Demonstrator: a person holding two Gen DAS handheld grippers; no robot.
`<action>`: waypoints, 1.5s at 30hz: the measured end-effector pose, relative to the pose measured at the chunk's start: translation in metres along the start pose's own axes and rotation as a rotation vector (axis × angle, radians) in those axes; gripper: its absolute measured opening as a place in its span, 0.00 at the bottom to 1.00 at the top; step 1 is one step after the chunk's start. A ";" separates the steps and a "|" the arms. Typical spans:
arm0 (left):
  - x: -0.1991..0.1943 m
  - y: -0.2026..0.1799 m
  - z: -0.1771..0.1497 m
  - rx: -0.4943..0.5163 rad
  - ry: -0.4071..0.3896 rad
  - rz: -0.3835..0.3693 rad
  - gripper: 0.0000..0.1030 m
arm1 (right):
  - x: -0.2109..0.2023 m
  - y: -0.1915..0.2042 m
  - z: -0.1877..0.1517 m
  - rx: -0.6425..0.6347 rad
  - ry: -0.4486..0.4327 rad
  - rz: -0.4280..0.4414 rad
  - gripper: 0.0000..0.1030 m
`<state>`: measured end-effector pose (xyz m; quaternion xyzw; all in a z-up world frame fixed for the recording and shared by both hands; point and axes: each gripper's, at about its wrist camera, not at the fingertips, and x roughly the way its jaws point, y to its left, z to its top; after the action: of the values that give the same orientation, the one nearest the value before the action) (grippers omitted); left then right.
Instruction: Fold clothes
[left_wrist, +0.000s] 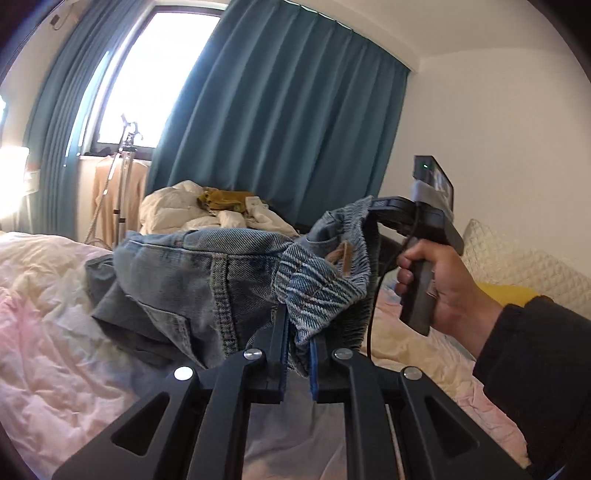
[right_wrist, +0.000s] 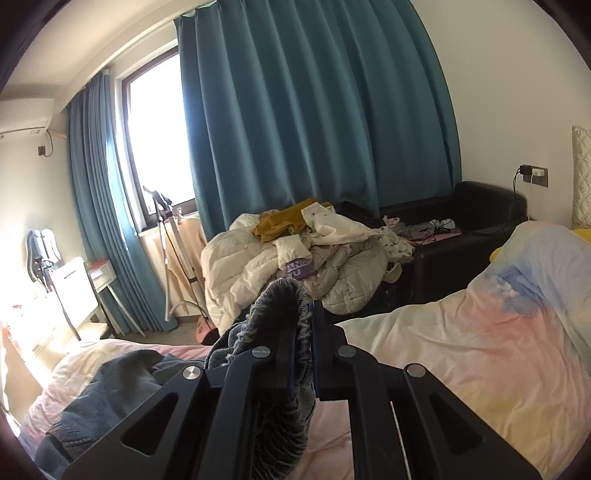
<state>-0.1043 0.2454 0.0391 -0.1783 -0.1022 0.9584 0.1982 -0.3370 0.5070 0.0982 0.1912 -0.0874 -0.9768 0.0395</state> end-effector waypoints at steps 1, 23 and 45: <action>0.020 -0.011 -0.008 0.013 0.020 -0.014 0.09 | 0.014 -0.013 -0.007 -0.030 0.005 -0.010 0.06; 0.144 -0.054 -0.085 0.140 0.358 -0.025 0.25 | 0.096 -0.136 -0.145 0.067 0.275 -0.146 0.28; -0.051 0.091 -0.008 0.121 0.290 0.215 0.61 | -0.060 0.101 -0.107 -0.162 0.283 0.123 0.68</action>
<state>-0.0883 0.1435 0.0228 -0.3121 0.0051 0.9427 0.1177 -0.2366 0.3981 0.0419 0.3175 -0.0137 -0.9397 0.1262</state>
